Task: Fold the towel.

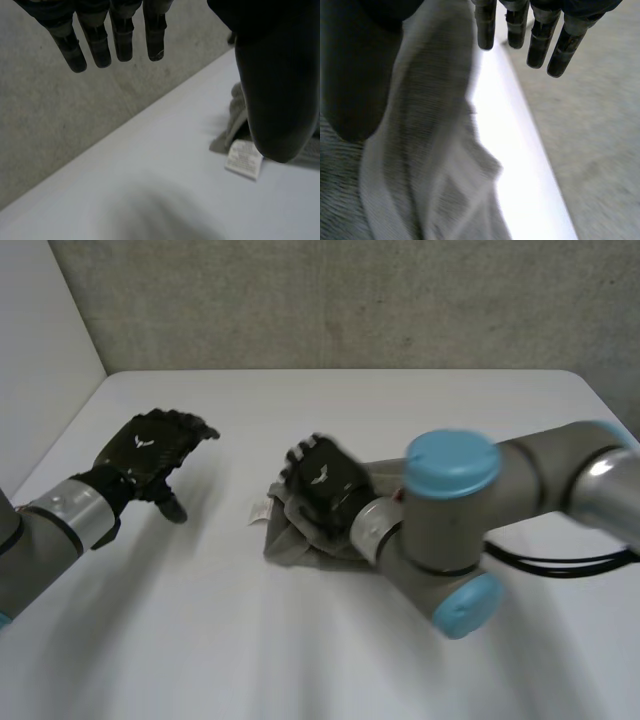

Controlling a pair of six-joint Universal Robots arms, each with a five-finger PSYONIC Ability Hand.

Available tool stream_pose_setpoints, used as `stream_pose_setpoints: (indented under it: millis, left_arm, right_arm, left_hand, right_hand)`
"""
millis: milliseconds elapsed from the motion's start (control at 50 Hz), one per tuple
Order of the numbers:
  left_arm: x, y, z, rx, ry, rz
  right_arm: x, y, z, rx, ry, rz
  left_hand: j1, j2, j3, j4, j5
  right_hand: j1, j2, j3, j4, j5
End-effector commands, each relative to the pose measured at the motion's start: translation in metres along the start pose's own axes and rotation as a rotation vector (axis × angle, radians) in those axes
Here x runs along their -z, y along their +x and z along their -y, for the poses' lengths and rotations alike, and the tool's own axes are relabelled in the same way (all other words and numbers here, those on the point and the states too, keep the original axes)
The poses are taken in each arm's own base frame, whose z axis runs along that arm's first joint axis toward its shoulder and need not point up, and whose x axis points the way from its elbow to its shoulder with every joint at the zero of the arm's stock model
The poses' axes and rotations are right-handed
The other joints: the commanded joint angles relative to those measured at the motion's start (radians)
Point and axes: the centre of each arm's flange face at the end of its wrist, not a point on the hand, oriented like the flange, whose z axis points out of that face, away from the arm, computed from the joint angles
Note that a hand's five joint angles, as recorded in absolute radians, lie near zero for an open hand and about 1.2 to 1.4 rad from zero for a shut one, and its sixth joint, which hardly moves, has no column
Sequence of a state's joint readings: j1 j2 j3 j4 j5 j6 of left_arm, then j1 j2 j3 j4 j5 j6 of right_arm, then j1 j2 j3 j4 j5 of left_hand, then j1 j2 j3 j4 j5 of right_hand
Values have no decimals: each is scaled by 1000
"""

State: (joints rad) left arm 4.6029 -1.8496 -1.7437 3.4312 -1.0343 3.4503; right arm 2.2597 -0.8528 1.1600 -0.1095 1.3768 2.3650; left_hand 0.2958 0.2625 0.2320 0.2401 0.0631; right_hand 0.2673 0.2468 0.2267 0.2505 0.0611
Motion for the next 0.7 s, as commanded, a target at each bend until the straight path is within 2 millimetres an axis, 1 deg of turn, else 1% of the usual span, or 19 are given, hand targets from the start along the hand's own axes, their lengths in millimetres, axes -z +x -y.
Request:
stream_pose_setpoints:
  millis: [20,40,60,100,120,160,180,220,240,260,280,320,340,380,400,440,500,600,700]
  left_arm:
    - [-11,19,32,22,90,-51]
    - [-13,26,40,43,111,-61]
    - [-13,26,40,43,112,-61]
    - [-16,41,56,87,152,-89]
    - [-16,41,56,88,152,-90]
    - [-20,59,68,117,184,-136]
    - [-20,59,68,117,184,-137]
    - [-24,85,71,134,190,-208]
    - [-24,86,71,134,190,-209]
    - [-26,102,70,135,189,-252]
    - [-26,103,70,135,189,-253]
    - [-32,128,63,139,171,-308]
    - [-32,128,63,139,171,-308]
    - [-38,145,48,142,137,-337]
    - [-38,145,48,142,137,-337]
    - [-46,153,29,145,96,-348]
    - [-49,155,22,147,79,-349]
    - [-60,160,-3,131,34,-353]
    - [-69,158,-14,81,20,-302]
  right_arm:
    - [43,63,9,-253,27,-130]
    - [52,72,7,-298,29,-140]
    - [52,73,7,-298,29,-140]
    - [68,84,-2,-363,12,-150]
    - [68,84,-2,-363,12,-150]
    - [79,84,-19,-393,-34,-143]
    - [79,84,-19,-393,-34,-143]
    - [90,80,-47,-428,-120,-143]
    - [90,80,-47,-428,-121,-143]
    - [96,78,-60,-442,-160,-145]
    - [96,78,-60,-442,-161,-145]
    - [104,70,-77,-454,-215,-126]
    - [105,70,-77,-454,-215,-126]
    - [110,58,-86,-456,-241,-90]
    - [110,58,-86,-456,-241,-90]
    - [114,53,-98,-471,-247,-78]
    - [114,53,-102,-470,-242,-84]
    - [109,46,-113,-461,-241,-90]
    - [106,43,-118,-465,-251,-81]
  left_hand:
    - [-59,-25,-57,-66,-1]
    - [-56,-23,-57,-66,2]
    - [-56,-23,-57,-66,2]
    - [-53,-20,-57,-66,5]
    - [-53,-20,-57,-66,5]
    - [-50,-17,-57,-66,8]
    - [-50,-17,-57,-66,8]
    - [-32,1,-57,-66,26]
    - [-32,1,-57,-66,26]
    - [-24,10,-57,-66,34]
    - [-24,10,-57,-66,35]
    - [-18,16,-57,-66,40]
    - [-18,16,-57,-66,40]
    - [0,33,-57,-66,58]
    - [0,33,-57,-66,58]
    - [3,36,-57,-66,61]
    - [20,54,-57,-66,79]
    - [73,107,-57,-66,131]
    - [82,115,-57,-66,140]
  right_hand:
    - [-93,-72,-52,-76,-61]
    - [-93,-72,-52,-76,-61]
    - [-93,-72,-52,-76,-61]
    - [-93,-72,-52,-76,-61]
    - [-93,-72,-52,-76,-61]
    - [-93,-72,-52,-76,-61]
    - [-93,-72,-52,-76,-61]
    - [-93,-72,-52,-76,-61]
    - [-93,-72,-52,-76,-61]
    - [-93,-72,-52,-76,-61]
    - [-93,-72,-52,-76,-61]
    - [-93,-72,-52,-76,-61]
    - [-93,-72,-52,-76,-61]
    - [-93,-72,-52,-76,-61]
    - [-93,-72,-52,-76,-61]
    - [-93,-72,-52,-76,-61]
    - [-93,-72,-52,-76,-61]
    - [-93,-72,-52,-76,-61]
    - [-93,-72,-52,-76,-61]
